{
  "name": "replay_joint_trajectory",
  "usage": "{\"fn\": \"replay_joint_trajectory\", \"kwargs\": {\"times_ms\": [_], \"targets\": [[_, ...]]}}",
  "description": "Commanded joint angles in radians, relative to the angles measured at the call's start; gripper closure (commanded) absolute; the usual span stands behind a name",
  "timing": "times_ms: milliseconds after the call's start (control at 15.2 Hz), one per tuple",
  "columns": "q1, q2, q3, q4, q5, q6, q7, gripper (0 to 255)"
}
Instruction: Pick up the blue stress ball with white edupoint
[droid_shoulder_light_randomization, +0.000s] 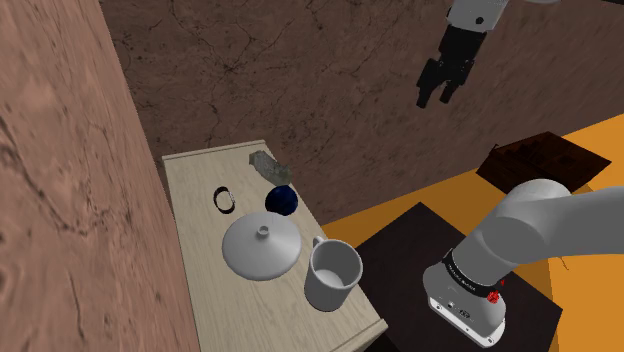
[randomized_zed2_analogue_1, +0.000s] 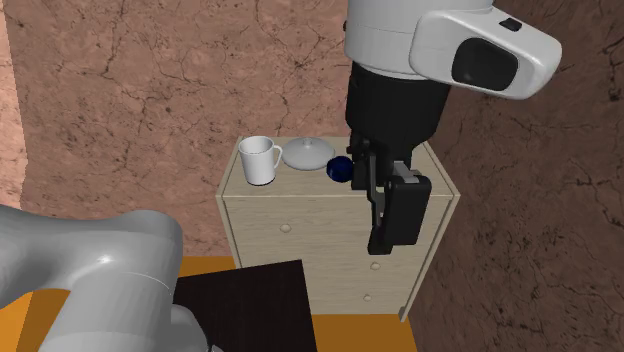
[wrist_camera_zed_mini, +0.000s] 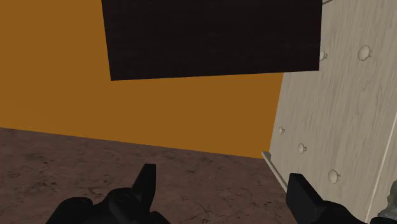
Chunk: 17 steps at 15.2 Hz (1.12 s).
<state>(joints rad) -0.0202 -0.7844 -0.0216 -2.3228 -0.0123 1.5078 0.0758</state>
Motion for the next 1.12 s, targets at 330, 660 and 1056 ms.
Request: {"fn": "replay_joint_trajectory", "kwargs": {"times_ms": [330,660,1056], "targets": [[0.019,-0.07,0.105,-0.134,0.094,0.125,0.158,0],[0.046,-0.093,0.227,-0.229,0.191,0.268,0.315,0],[0.069,-0.044,0.397,-0.286,0.296,0.464,0.505,0]]}}
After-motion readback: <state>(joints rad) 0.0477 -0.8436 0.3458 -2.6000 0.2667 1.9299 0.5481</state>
